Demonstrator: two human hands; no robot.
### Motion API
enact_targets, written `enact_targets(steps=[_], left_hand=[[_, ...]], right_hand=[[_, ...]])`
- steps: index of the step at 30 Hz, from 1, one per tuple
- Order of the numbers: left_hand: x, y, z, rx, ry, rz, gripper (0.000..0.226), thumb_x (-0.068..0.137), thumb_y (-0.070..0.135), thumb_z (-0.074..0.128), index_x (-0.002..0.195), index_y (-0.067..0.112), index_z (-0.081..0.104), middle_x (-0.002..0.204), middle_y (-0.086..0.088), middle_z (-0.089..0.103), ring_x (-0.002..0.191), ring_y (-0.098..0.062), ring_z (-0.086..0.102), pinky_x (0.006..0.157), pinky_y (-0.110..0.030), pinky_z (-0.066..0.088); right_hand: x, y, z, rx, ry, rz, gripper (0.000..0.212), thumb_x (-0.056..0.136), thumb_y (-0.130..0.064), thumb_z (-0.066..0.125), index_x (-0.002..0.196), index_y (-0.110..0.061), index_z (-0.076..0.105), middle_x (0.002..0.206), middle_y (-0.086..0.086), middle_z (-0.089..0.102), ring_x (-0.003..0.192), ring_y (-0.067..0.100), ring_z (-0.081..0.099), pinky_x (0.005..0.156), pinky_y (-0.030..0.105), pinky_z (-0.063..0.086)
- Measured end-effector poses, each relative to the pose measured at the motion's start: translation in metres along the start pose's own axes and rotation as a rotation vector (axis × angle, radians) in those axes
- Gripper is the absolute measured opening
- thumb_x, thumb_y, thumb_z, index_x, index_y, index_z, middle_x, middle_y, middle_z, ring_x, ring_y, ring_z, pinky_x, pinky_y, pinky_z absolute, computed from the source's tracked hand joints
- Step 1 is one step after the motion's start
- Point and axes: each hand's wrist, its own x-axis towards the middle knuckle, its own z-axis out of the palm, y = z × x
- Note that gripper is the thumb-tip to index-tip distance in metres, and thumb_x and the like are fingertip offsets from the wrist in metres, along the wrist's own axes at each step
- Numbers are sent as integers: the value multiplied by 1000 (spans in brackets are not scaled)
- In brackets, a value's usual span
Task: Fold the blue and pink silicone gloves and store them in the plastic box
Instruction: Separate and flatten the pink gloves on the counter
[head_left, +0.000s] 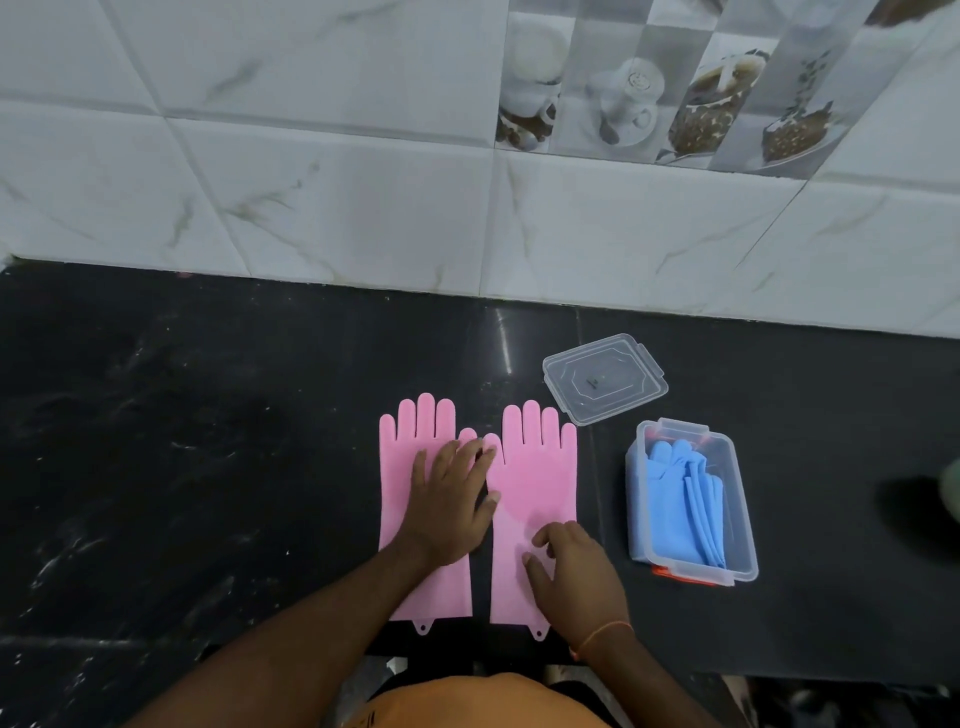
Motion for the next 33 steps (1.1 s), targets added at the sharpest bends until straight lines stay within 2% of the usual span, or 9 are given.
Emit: enact_targets(steps=[4,10,15,17,21,23,27,30,33], left_hand=[[33,46,-5,-54,-48,135,52,104,54,50,149,29,60,150,4,65,134,-23,60,116,-44,49],[69,109,3,-221,-189,25,36,103,52,63,119,21,73,112,1,79,98,-20,72,95,-41,63],[83,126,12,-19,-284,-90,72,93,65,72,140,13,58,125,-8,74,110,-29,72,99,-40,60],[87,130,11,6,-303,-105,70,96,56,75,145,11,53,127,-10,73,111,-30,72,98,-39,61],[95,127,6,-93,-272,-179,48,100,18,68,145,8,54,138,-11,70,122,-31,70,101,-36,57],[94,120,2,-185,-244,-221,46,96,15,69,140,7,58,135,-11,70,121,-31,70,100,-35,57],[87,98,-13,-419,-179,-287,30,95,24,70,121,10,68,108,-9,75,98,-28,74,84,-36,62],[85,66,-33,-480,-91,-315,22,97,29,66,101,9,74,89,-5,73,85,-28,73,64,-27,52],[70,13,-65,-476,32,-358,22,96,34,67,83,16,69,75,2,69,73,-23,65,64,-30,45]], right_hand=[[-16,19,-4,-21,26,125,43,101,-48,61,138,-29,53,141,-5,49,129,18,53,111,33,49],[-24,33,-5,160,-62,342,61,95,-46,70,146,-24,45,150,2,48,129,21,58,110,37,50],[-23,32,0,259,-108,428,58,92,-44,74,141,-27,48,139,-4,60,120,19,64,107,41,55],[-23,33,4,297,-108,439,51,92,-42,76,134,-28,52,130,-6,65,113,18,66,105,41,57],[-23,35,14,514,-106,448,32,91,-34,80,116,-26,61,106,-9,72,95,13,70,94,39,63],[-24,32,18,610,-103,432,23,94,-34,78,110,-28,63,104,-10,73,93,13,72,89,38,65],[-25,23,18,689,-45,329,5,98,-28,72,98,-31,67,96,-11,75,89,12,73,79,31,66],[-26,6,18,719,11,186,9,98,-21,71,92,-27,69,87,-11,75,85,11,73,69,24,63],[-26,-33,22,701,18,-39,16,95,-15,70,87,-28,70,80,-7,73,75,10,70,64,19,56]])
